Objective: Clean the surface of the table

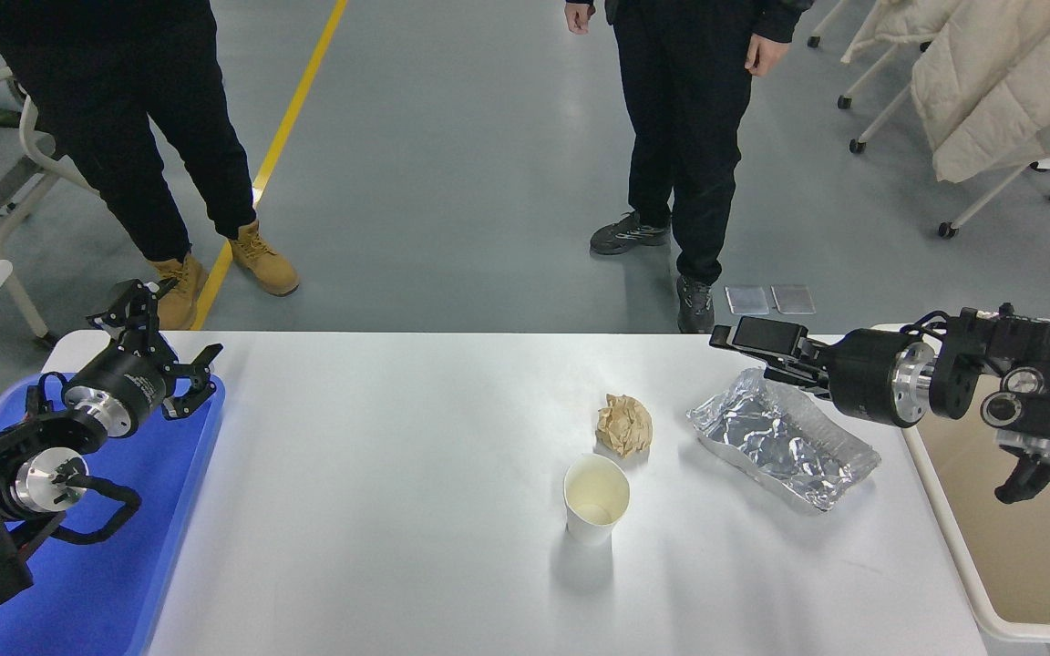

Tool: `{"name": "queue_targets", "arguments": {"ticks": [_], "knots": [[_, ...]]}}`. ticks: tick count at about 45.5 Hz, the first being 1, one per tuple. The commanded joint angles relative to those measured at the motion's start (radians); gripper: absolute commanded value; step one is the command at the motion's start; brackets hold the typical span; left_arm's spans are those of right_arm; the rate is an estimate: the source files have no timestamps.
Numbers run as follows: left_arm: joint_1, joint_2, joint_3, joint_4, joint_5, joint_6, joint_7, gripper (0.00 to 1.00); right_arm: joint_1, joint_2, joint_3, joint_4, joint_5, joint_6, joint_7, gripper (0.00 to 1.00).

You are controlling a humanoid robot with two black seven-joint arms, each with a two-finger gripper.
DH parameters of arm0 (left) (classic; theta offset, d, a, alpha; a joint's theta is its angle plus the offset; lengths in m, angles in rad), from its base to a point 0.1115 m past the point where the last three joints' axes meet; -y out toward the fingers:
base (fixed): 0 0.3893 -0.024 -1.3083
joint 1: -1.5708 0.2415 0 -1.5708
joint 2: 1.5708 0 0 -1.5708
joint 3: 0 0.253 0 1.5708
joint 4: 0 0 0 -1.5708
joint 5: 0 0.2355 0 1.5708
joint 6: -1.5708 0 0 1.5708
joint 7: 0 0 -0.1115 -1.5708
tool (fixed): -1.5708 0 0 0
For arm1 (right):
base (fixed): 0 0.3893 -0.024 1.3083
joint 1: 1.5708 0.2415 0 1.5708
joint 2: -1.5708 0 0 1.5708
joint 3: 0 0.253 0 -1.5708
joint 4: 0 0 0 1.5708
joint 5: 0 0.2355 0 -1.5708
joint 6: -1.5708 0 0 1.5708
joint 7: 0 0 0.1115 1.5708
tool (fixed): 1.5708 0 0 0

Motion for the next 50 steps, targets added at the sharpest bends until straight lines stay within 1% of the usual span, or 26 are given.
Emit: {"name": "queue_targets", "arguments": {"ticks": [1,12,21,26,33,40,50], "knots": [[0.0,0.0,0.0,0.0,0.0,0.0,0.0,1.0,0.07,-0.008,-0.057,0.142,0.04,0.011,-0.125,1.0],[0.0,0.0,0.0,0.0,0.0,0.0,0.0,1.0,0.049,0.057,-0.074,0.165,0.073,0.015,-0.164,0.99],[0.0,0.0,0.0,0.0,0.0,0.0,0.0,1.0,0.031,0.196,-0.071,0.154,0.182,0.0,-0.187,0.98],[-0.001,0.0,0.0,0.0,0.0,0.0,0.0,1.0,0.009,0.273,-0.068,0.128,0.188,-0.02,-0.189,0.95],[0.0,0.0,0.001,0.0,0.0,0.0,0.0,1.0,-0.035,0.368,-0.065,0.065,0.188,-0.078,-0.189,0.95],[-0.001,0.0,0.0,0.0,0.0,0.0,0.0,1.0,-0.065,0.408,-0.063,-0.013,0.215,-0.08,-0.195,0.95],[0.0,0.0,0.0,0.0,0.0,0.0,0.0,1.0,-0.081,0.453,-0.075,-0.084,0.204,-0.08,-0.195,0.95]]}}
